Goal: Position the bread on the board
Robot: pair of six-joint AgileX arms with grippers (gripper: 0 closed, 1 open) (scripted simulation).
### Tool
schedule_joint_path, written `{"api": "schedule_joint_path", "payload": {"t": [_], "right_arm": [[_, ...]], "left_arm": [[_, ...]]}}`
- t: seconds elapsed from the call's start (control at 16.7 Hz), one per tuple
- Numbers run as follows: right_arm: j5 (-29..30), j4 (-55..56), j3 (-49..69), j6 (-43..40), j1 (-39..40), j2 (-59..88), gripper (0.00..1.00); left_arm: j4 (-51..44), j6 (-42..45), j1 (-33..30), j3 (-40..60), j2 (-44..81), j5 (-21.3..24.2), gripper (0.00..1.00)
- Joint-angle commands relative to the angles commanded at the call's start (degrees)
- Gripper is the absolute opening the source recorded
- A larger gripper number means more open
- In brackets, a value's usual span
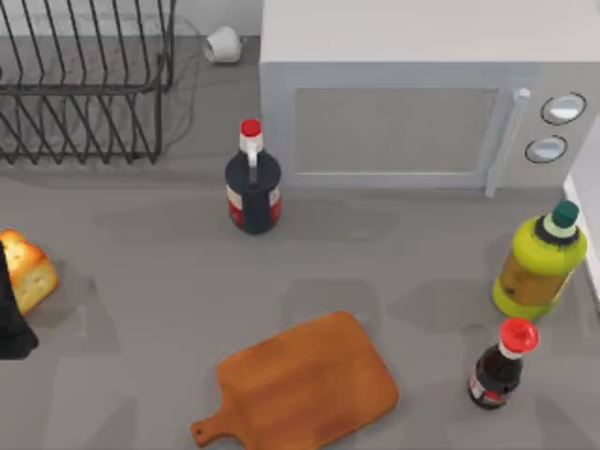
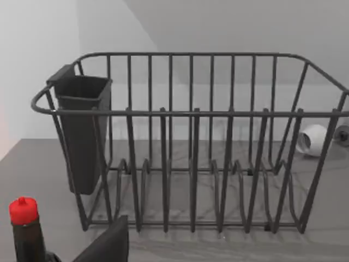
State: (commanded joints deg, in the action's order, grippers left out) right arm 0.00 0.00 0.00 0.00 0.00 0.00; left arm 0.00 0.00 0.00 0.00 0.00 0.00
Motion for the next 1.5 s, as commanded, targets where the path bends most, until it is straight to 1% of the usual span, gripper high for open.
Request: {"api": "schedule_joint_path", "payload": {"t": [0.24, 0.48, 0.66, 1.14, 1.32, 1.5], "right_arm": [[0.0, 0.0, 0.0, 0.0, 0.0, 0.0, 1.00], [0.0, 0.0, 0.0, 0.0, 0.0, 0.0, 1.00], [0.0, 0.0, 0.0, 0.0, 0.0, 0.0, 1.00], [0.0, 0.0, 0.0, 0.0, 0.0, 0.0, 1.00], [0.0, 0.0, 0.0, 0.0, 0.0, 0.0, 1.00], [0.0, 0.0, 0.0, 0.0, 0.0, 0.0, 1.00]], "left_arm": [[-1.3, 0.9, 0.2, 1.7, 1.8, -0.1, 1.00], [-8.5, 5.9, 0.7, 11.4, 12.7, -0.2, 1.00], [-16.8, 11.5, 1.1, 21.8, 27.2, -0.1, 1.00], [-42.6, 28.5, 2.1, 52.4, 75.3, 0.1, 1.00], [-50.5, 33.9, 2.5, 62.5, 88.9, 0.1, 1.00], [-56.3, 38.2, 2.8, 70.6, 99.1, 0.1, 1.00]]}}
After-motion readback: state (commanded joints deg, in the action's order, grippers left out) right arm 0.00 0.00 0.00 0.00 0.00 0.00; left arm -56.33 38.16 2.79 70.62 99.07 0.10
